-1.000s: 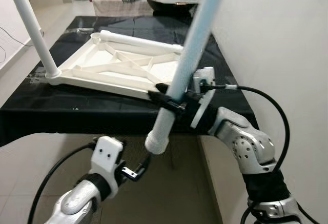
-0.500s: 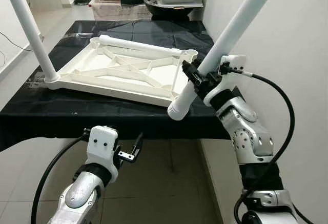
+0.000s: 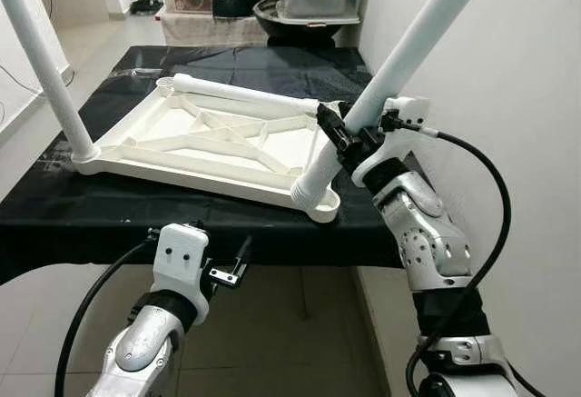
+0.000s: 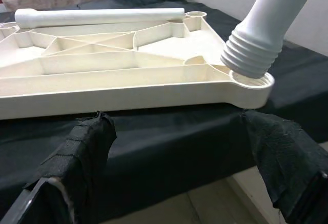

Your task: Building children table

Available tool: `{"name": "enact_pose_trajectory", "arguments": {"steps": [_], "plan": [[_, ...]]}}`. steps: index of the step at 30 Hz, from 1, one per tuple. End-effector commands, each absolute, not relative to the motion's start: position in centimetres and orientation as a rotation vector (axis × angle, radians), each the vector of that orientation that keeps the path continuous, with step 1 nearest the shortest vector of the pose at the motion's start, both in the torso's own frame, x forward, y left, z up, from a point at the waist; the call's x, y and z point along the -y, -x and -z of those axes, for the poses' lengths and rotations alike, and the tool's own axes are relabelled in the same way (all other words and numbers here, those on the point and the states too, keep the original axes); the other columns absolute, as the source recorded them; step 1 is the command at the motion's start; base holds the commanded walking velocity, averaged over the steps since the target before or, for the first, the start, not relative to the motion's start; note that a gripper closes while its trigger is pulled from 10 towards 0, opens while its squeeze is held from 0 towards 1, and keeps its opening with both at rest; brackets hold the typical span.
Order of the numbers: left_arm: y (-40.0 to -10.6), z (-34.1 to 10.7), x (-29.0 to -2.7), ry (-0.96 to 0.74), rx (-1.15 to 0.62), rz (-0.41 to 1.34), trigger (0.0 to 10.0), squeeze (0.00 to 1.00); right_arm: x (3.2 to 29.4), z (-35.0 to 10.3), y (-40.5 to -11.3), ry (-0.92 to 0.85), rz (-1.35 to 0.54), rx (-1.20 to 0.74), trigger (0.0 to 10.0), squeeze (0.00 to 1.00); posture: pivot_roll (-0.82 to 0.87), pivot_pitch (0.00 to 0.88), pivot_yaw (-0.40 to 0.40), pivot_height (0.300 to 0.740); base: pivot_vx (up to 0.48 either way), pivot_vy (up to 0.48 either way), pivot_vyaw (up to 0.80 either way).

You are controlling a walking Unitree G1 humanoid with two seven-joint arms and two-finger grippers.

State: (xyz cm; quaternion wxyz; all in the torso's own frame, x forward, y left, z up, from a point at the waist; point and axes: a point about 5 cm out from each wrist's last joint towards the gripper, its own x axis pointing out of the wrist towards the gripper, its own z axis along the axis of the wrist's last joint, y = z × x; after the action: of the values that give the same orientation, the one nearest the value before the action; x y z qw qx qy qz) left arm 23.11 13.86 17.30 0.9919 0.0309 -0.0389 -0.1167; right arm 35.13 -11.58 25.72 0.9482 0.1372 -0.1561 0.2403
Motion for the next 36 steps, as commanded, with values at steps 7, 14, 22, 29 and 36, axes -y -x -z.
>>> {"name": "enact_pose_trajectory", "arguments": {"steps": [7,14,22,29,36], "plan": [[-23.24,-16.79,-13.88,-0.069,0.061,0.234,10.0,0.00,11.35,-26.37,-35.15,-0.278,-0.492,0.357,10.0,0.00,0.10,0.093,-0.031,0.740,0.253,0.000,0.00],[-23.24,-16.73,-13.89,-0.069,0.059,0.236,10.0,0.00,11.33,-26.37,-35.24,-0.277,-0.491,0.358,10.0,0.00,0.10,0.099,-0.031,0.740,0.254,0.000,0.00],[-23.19,-16.68,-13.96,-0.070,0.056,0.237,10.0,0.00,11.34,-26.11,-35.31,-0.278,-0.489,0.349,10.0,0.00,0.10,0.109,-0.030,0.740,0.255,0.000,0.00],[-23.11,-16.62,-13.85,-0.067,0.053,0.244,10.0,0.00,11.25,-26.10,-35.28,-0.276,-0.493,0.349,10.0,0.00,0.10,0.112,-0.031,0.740,0.254,0.000,0.00],[-23.13,-16.62,-13.85,-0.063,0.054,0.241,10.0,0.00,11.20,-26.13,-35.31,-0.278,-0.500,0.351,10.0,0.00,0.10,0.111,-0.030,0.740,0.257,0.000,0.00]]}}
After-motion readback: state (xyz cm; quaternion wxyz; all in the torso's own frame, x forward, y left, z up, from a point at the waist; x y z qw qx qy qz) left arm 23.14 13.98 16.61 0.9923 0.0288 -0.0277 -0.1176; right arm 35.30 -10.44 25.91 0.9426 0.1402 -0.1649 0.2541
